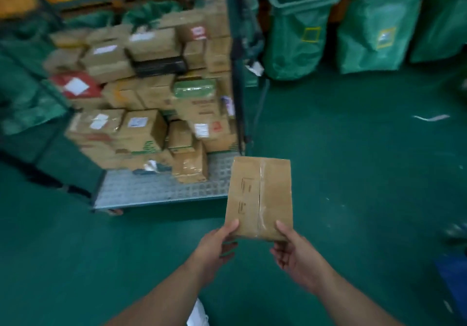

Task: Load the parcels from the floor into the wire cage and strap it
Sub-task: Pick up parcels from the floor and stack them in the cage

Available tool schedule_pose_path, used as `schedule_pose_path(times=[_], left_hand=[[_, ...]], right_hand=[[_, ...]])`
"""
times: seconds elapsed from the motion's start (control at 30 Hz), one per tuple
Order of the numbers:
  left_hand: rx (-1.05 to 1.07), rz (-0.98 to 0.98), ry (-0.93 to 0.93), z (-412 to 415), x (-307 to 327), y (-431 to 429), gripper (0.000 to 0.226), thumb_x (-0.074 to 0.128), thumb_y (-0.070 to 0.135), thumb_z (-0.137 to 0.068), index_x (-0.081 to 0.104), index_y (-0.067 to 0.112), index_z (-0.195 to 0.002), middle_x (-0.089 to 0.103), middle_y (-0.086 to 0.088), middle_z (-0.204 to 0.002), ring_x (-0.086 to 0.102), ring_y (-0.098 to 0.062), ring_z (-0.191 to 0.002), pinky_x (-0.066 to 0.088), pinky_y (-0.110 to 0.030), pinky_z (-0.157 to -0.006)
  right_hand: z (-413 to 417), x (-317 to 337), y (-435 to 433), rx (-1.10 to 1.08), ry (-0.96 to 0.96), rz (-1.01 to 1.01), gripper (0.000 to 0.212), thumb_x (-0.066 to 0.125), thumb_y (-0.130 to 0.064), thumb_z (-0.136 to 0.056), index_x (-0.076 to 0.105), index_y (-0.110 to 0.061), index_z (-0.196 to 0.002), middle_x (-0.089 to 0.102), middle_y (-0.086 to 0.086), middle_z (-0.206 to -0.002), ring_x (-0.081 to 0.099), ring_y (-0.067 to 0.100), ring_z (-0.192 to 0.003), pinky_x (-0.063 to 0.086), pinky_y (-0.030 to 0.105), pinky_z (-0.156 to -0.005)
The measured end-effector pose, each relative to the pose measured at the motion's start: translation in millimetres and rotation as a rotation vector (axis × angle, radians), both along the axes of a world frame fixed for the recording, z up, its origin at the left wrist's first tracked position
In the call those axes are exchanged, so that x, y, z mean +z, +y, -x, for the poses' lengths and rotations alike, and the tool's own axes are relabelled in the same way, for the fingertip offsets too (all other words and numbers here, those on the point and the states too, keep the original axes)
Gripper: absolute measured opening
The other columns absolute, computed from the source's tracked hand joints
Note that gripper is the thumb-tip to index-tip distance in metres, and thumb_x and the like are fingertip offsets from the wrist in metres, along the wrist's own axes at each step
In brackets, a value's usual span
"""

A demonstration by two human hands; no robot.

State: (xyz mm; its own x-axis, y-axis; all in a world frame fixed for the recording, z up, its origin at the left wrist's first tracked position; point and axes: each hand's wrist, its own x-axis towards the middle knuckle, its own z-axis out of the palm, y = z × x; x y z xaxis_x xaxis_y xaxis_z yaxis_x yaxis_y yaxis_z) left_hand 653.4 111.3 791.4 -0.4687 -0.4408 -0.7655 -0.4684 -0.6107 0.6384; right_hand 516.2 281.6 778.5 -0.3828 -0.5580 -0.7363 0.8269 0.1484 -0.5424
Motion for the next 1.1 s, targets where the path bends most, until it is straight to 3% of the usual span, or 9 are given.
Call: schedule_pose_path(times=[0.33, 0.53, 0.7, 0.97, 1.1], left_hand=[[0.335, 0.006, 0.025, -145, 11, -181, 0.081, 0.081, 0.063, -0.053, 0.068, 0.017, -0.119, 0.070, -0.008, -0.120, 0.065, -0.029, -0.111, 0.052, -0.047, -0.103], [0.413, -0.026, 0.005, -173, 6, -273, 0.060, 0.078, 0.058, -0.078, 0.065, 0.021, -0.123, 0.069, -0.005, -0.124, 0.064, -0.030, -0.112, 0.052, -0.046, -0.103], [0.401, -0.091, -0.011, -134, -12, -327, 0.069, 0.081, 0.063, -0.070, 0.063, 0.022, -0.124, 0.068, -0.002, -0.125, 0.065, -0.029, -0.111, 0.054, -0.044, -0.097], [0.470, -0.162, -0.109, -20, -56, -396, 0.078, 0.082, 0.067, -0.062, 0.064, 0.017, -0.120, 0.066, -0.010, -0.119, 0.064, -0.030, -0.108, 0.054, -0.042, -0.090], [0.514, -0.168, -0.186, 26, -84, -441, 0.071, 0.075, 0.068, -0.075, 0.062, 0.016, -0.122, 0.065, -0.010, -0.117, 0.063, -0.027, -0.107, 0.052, -0.040, -0.092]], right_hand=[[-116, 13, -234, 0.239, -0.013, -0.033, 0.054, 0.081, -0.045, -0.076, 0.069, -0.009, -0.115, 0.066, 0.006, -0.071, 0.064, 0.020, -0.064, 0.047, 0.034, -0.076], [-141, 24, -339, 0.299, 0.005, -0.052, 0.042, 0.080, -0.044, -0.080, 0.071, -0.012, -0.106, 0.066, 0.006, -0.072, 0.063, 0.020, -0.068, 0.047, 0.032, -0.073], [-108, 17, -384, 0.284, 0.009, -0.118, 0.047, 0.081, -0.050, -0.079, 0.073, -0.013, -0.108, 0.068, 0.006, -0.075, 0.066, 0.020, -0.070, 0.046, 0.034, -0.077], [11, -41, -470, 0.331, 0.010, -0.209, 0.050, 0.078, -0.052, -0.080, 0.070, -0.014, -0.110, 0.072, 0.010, -0.080, 0.068, 0.024, -0.078, 0.044, 0.038, -0.086], [54, -74, -525, 0.398, -0.016, -0.259, 0.055, 0.076, -0.059, -0.078, 0.070, -0.015, -0.110, 0.073, 0.006, -0.079, 0.071, 0.022, -0.078, 0.044, 0.035, -0.081]])
